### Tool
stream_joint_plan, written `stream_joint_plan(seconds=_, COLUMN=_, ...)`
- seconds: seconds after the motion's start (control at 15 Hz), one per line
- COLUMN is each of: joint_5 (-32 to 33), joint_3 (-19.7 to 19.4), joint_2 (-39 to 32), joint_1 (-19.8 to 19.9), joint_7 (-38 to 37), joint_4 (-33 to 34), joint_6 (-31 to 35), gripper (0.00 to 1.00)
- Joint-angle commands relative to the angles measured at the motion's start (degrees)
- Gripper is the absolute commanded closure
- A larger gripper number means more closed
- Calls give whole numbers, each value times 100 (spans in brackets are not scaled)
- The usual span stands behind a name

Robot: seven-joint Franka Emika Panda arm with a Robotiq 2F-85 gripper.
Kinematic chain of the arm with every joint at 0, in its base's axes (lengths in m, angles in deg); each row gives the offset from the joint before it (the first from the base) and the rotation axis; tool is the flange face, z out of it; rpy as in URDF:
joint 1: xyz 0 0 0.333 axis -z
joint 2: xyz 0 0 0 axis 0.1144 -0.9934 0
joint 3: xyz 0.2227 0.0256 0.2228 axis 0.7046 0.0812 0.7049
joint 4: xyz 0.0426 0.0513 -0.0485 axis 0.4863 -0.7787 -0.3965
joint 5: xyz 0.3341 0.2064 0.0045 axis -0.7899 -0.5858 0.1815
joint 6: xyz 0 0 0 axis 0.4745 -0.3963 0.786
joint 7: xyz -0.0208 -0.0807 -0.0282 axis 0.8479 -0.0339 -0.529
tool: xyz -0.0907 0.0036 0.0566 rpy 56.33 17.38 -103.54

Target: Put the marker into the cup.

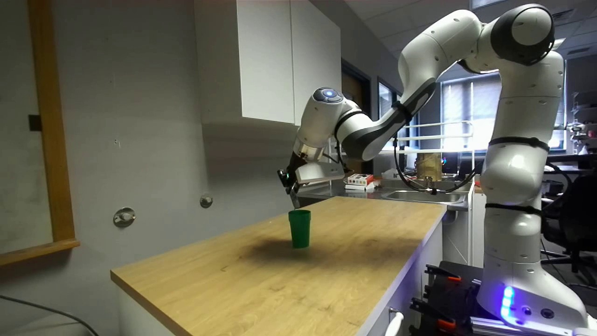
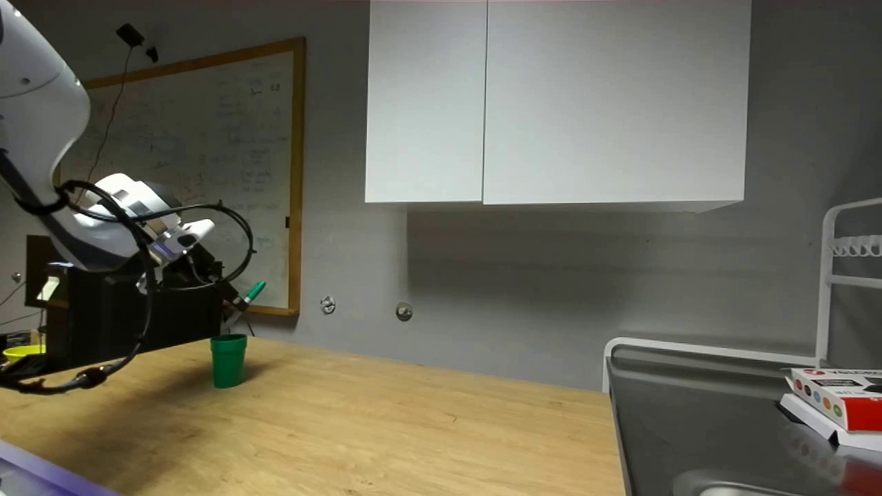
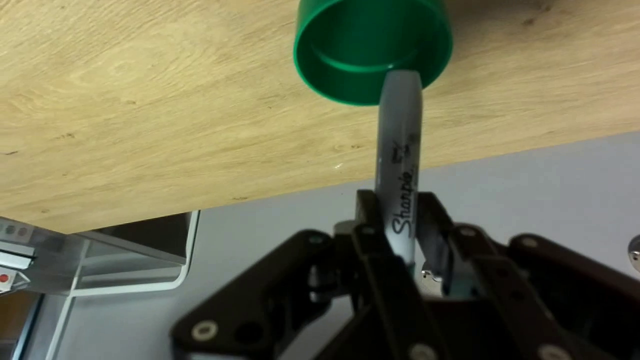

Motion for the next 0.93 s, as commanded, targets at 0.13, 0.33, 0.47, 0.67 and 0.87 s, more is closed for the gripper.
stream_joint_plan(seconds=0.13, joint_5=332, joint_3=-990, joint_2=-20, joint_1=-1099, joint_7=-368, joint_4=-46, joint_6=-240, gripper=94)
stream_joint_plan(seconds=0.33, joint_5=402, joint_3=-1283, joint_2=-50, joint_1=-1366, joint_7=-411, joint_4=-69, joint_6=-271, gripper=94)
stream_joint_plan(seconds=0.47, joint_5=426, joint_3=-1430, joint_2=-105, joint_1=-1454, joint_7=-387, joint_4=-67, joint_6=-309, gripper=94)
stream_joint_plan(seconds=0.67, joint_5=443, joint_3=-1588, joint_2=-205, joint_1=-1540, joint_7=-351, joint_4=-62, joint_6=-332, gripper=94)
stream_joint_plan(seconds=0.87, joint_5=430, joint_3=-1688, joint_2=-298, joint_1=-1613, joint_7=-333, joint_4=-57, joint_6=-366, gripper=94)
